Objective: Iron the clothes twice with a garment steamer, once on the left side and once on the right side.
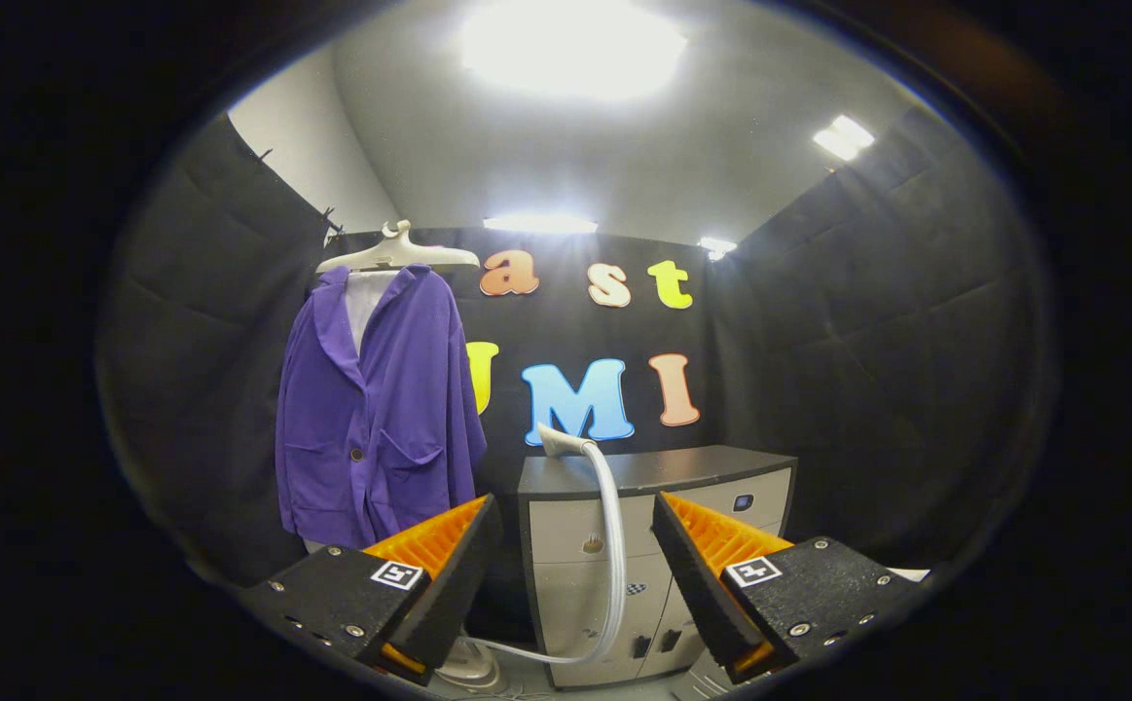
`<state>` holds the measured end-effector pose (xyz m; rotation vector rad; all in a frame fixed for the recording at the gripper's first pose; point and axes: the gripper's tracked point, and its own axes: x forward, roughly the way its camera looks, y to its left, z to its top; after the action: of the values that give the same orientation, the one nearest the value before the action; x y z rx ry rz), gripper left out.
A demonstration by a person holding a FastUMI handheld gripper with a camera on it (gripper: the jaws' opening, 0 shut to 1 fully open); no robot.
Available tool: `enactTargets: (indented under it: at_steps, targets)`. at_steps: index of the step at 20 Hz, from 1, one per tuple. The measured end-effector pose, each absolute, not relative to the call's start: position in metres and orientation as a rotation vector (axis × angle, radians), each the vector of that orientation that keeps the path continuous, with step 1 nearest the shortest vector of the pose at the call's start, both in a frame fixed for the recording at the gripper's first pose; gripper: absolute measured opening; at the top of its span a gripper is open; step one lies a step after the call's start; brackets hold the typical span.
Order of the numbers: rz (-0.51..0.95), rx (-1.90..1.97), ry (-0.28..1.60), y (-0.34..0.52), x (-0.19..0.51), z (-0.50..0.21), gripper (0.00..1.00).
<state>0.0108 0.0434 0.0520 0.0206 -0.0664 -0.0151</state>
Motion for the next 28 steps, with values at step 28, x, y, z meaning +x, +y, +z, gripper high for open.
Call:
enactTargets:
  at_steps: [28]
  targets:
    - [0.273, 0.032, 0.041, 0.014, 0.304, 0.146, 0.96]
